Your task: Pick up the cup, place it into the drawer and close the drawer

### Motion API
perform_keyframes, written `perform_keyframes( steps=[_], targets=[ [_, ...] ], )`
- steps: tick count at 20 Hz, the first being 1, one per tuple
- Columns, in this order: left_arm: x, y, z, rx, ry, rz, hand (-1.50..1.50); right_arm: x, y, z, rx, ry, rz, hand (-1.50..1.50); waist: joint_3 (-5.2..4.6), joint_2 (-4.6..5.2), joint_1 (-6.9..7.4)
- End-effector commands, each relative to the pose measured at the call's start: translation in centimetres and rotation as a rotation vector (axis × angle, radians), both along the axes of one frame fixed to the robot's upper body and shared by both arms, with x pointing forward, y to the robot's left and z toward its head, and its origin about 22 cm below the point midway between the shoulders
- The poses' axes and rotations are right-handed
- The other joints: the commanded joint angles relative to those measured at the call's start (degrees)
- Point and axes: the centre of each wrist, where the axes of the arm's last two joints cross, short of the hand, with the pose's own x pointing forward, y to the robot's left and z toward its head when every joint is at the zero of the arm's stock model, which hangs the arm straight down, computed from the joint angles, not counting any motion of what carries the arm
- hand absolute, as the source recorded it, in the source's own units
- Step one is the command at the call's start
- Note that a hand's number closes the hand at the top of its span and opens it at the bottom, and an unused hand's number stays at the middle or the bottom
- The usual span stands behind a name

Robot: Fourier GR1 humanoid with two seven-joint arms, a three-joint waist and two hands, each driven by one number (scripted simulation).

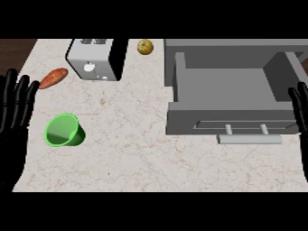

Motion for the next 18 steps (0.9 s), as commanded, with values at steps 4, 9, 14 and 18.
perform_keyframes(
  steps=[4, 9, 14, 18],
  targets=[
    [1.5, -1.3, -0.1, -0.001, -0.027, 0.143, -1.5, 0.2, 0.3, 0.6, 0.002, -0.03, 0.076, -1.5, -0.15, -0.08, -0.01],
    [2.6, 0.1, -1.6, -0.207, 0.073, 0.201, -1.5, -0.1, 1.5, 1.1, 0.101, 0.02, 0.222, -1.5, -0.17, -0.08, -0.14],
    [1.8, 1.6, -2.2, -0.212, 0.076, 0.184, -1.5, 0.8, 2.9, 0.0, 0.074, 0.036, 0.191, -1.5, -0.17, -0.13, 0.22],
    [4.5, 0.9, -1.8, -0.219, 0.055, 0.195, -1.5, 1.5, 3.5, 0.3, 0.079, 0.036, 0.199, -1.5, -0.17, -0.11, 0.13]
  ],
)
